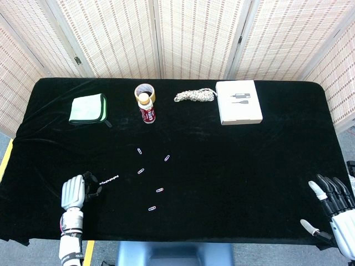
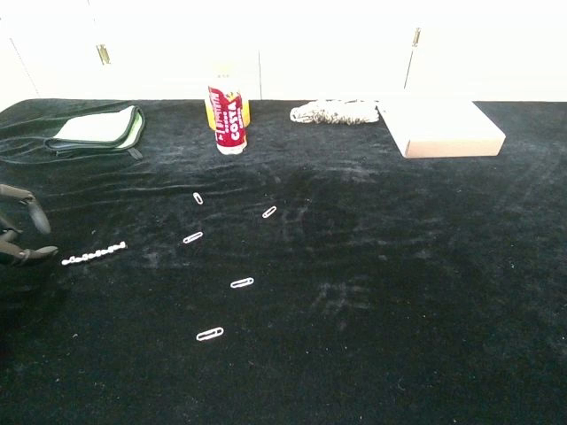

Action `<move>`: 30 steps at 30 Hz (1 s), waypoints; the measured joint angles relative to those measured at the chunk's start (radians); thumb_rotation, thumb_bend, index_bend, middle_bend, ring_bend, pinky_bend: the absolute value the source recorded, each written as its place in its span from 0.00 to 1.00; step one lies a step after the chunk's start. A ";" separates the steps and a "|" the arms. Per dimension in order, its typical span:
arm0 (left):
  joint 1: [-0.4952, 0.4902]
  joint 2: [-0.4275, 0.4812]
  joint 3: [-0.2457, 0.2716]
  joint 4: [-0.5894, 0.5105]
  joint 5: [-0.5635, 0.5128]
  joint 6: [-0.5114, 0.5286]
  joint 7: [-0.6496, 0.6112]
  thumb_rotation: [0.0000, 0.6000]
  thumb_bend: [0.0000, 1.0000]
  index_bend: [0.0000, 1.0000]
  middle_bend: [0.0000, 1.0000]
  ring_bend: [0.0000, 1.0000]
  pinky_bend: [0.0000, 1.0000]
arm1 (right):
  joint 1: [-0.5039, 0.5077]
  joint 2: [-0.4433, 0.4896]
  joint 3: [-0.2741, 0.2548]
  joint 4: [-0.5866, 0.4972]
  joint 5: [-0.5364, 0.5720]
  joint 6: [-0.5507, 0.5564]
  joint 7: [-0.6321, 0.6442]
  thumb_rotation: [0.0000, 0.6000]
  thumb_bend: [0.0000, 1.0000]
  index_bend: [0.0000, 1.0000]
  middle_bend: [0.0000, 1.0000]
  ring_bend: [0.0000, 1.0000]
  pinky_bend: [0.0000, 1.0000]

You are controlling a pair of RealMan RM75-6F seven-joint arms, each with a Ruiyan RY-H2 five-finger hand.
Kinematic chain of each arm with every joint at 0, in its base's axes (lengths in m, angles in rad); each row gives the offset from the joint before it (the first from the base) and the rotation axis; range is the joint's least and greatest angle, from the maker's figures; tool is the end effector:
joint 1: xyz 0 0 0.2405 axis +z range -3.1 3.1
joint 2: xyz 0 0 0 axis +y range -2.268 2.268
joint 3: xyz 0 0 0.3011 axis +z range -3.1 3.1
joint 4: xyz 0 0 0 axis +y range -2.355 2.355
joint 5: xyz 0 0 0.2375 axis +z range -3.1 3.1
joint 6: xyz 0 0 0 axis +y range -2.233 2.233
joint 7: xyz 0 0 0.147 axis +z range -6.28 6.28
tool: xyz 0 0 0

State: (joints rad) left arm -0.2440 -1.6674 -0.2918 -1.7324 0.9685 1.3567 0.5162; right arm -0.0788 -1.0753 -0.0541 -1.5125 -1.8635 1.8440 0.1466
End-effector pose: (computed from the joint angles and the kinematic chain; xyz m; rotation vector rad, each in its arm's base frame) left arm -0.2581 0.2636 -0.0235 -1.1406 -1.3257 -0.8535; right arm -0.3463 -0.0976 0.1877 1.4820 -0.7356 1.1659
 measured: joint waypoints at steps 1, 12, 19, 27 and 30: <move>-0.007 -0.006 0.000 0.006 -0.009 -0.003 0.004 1.00 0.35 0.54 1.00 1.00 1.00 | -0.002 -0.001 0.000 0.001 -0.002 0.004 0.000 1.00 0.01 0.00 0.00 0.00 0.00; -0.068 -0.066 0.004 0.060 -0.057 -0.025 0.011 1.00 0.36 0.50 1.00 1.00 1.00 | -0.009 -0.001 0.001 0.011 -0.004 0.021 0.014 1.00 0.01 0.00 0.00 0.00 0.00; -0.093 -0.076 0.006 0.093 -0.102 -0.041 0.022 1.00 0.36 0.49 1.00 1.00 1.00 | -0.013 -0.003 0.002 0.013 -0.001 0.024 0.014 1.00 0.01 0.00 0.00 0.00 0.00; -0.117 -0.075 0.010 0.122 -0.133 -0.064 0.018 1.00 0.36 0.49 1.00 1.00 1.00 | -0.016 -0.005 0.002 0.012 0.002 0.025 0.011 1.00 0.01 0.00 0.00 0.00 0.00; -0.123 -0.076 0.011 0.132 -0.142 -0.069 0.011 1.00 0.36 0.49 1.00 1.00 1.00 | -0.014 -0.003 0.002 0.007 0.005 0.015 0.006 1.00 0.01 0.00 0.00 0.00 0.00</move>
State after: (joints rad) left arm -0.3670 -1.7429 -0.2807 -1.6002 0.8267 1.2880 0.5273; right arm -0.0925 -1.0788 -0.0517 -1.5054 -1.8590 1.8591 0.1522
